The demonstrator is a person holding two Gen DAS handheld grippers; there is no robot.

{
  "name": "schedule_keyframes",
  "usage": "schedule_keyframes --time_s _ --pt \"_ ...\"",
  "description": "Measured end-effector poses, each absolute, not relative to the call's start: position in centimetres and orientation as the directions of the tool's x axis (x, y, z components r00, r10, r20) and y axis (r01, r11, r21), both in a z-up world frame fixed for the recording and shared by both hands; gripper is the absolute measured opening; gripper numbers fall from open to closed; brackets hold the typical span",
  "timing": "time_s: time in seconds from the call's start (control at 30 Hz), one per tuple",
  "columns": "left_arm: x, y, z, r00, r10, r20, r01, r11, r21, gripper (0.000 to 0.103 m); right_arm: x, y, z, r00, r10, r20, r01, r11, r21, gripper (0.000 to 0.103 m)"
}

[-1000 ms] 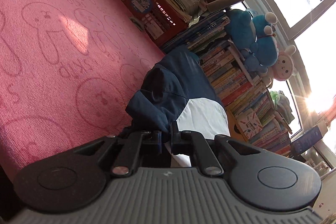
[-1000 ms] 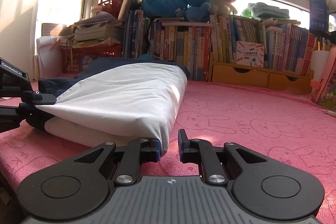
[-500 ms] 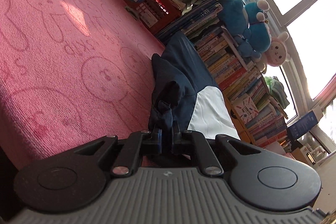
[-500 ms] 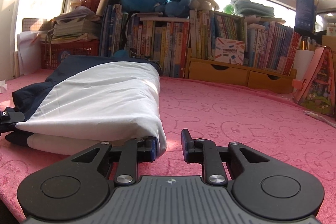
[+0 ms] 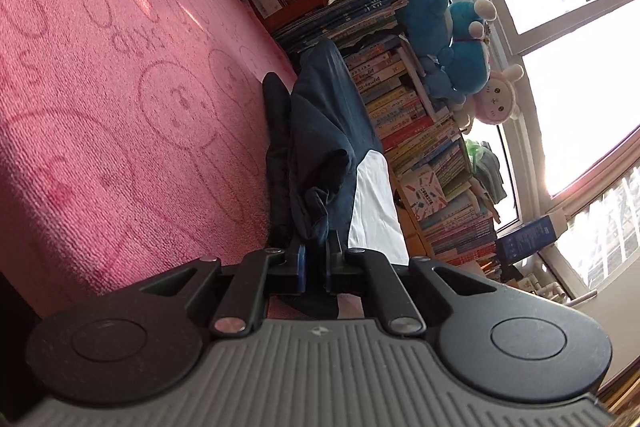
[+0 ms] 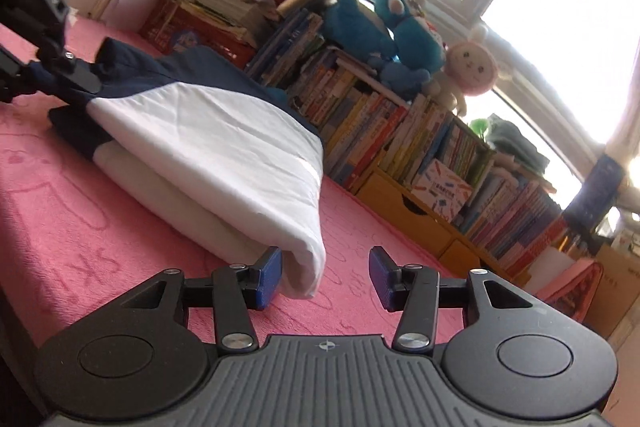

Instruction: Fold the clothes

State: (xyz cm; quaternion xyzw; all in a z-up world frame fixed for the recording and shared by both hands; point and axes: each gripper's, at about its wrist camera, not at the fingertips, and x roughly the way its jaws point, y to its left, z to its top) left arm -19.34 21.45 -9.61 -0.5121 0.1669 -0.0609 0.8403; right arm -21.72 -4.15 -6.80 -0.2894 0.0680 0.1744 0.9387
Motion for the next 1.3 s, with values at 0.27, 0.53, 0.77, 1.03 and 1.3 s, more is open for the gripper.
schedule_keyframes --time_s 0.27,0.53,0.77,1.03,1.3 --pt "-19.3 22.2 -8.5 0.926 -0.346 -0.148 0.01 0.415 -0.91 0.006 -24.8 3.0 -7.3 0.848 0.503 -0.168 -0.478 0.588 -0.653 0.053" --pt "-19.2 22.2 -7.1 0.886 -0.451 -0.111 0.115 0.445 -0.888 0.007 -22.0 8.6 -8.0 0.854 0.491 -0.173 -0.433 0.485 -0.76 0.052" --pt "-19.4 23.6 -4.2 0.87 -0.484 -0.094 0.218 0.549 -0.807 0.02 -20.5 9.7 -8.2 0.85 0.5 -0.165 -0.416 0.446 -0.792 0.011" --pt "-14.3 26.2 -3.5 0.82 -0.508 -0.264 0.087 0.567 -0.819 0.048 -21.3 8.5 -8.8 0.852 0.522 -0.046 -0.319 0.448 -0.835 0.011" --pt "-8.1 29.5 -5.2 0.812 -0.566 -0.141 0.076 0.342 -0.937 0.057 -21.6 8.2 -9.3 0.84 0.542 -0.015 -0.289 0.424 -0.858 0.011"
